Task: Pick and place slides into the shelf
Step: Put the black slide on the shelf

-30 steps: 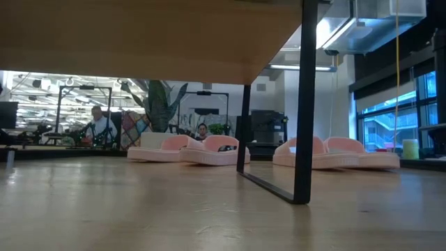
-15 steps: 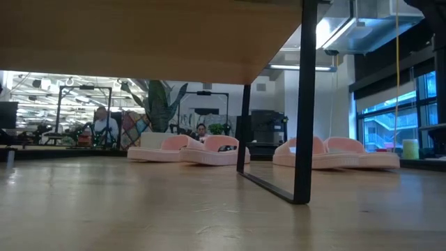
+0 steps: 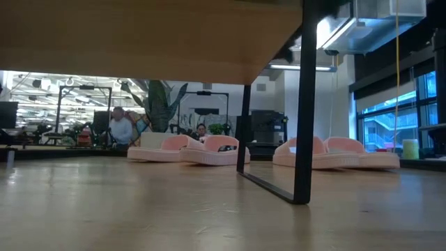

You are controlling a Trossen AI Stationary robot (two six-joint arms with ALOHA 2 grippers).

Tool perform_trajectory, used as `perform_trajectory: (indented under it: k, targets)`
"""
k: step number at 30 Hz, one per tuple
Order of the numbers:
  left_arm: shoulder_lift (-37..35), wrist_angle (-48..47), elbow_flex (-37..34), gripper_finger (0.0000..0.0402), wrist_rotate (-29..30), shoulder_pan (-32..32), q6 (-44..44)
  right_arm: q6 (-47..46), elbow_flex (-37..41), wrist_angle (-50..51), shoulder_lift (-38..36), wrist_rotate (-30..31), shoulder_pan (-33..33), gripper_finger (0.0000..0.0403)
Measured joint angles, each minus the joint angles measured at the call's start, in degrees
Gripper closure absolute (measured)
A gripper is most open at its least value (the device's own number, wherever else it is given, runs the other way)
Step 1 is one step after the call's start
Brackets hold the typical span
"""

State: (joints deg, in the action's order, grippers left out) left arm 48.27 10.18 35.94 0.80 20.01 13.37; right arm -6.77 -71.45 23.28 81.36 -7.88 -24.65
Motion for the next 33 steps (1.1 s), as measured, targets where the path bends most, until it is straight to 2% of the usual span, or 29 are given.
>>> perform_trajectory:
  k: [3, 7, 12, 14, 23, 29, 33]
  targets:
    - [2.3, -9.2, 3.3, 0.0202, 0.1, 0.1, 1.3, -3.4, 7.4, -2.8, -6.6, -0.6, 0.2, 0.0253]
    - [8.0, -23.9, 13.5, 0.0202, 1.9, 0.8, 2.8, -6.0, 16.0, -6.1, -12.7, 1.3, 0.0, 0.0253]
    - [16.6, -41.2, 27.5, 0.0202, 1.6, 2.1, 10.0, -8.3, 24.1, -9.5, -16.8, 5.0, 0.1, 0.0253]
    - [20.1, -45.2, 31.4, 0.0202, 1.7, 3.0, 12.2, -8.4, 26.4, -10.2, -17.5, 5.5, 0.0, 0.0253]
    - [33.2, -51.7, 42.1, 0.0202, -0.4, 5.0, 18.9, -8.2, 31.8, -15.4, -17.5, 5.3, 0.0, 0.0253]
    - [38.3, -54.2, 44.2, 0.0202, -0.5, 5.9, 23.2, -7.8, 31.8, -16.0, -17.5, 5.3, 0.0, 0.0253]
    - [38.9, -54.3, 44.5, 0.0202, -0.5, 6.0, 25.5, -7.7, 31.8, -15.9, -17.5, 5.3, 0.0, 0.0253]
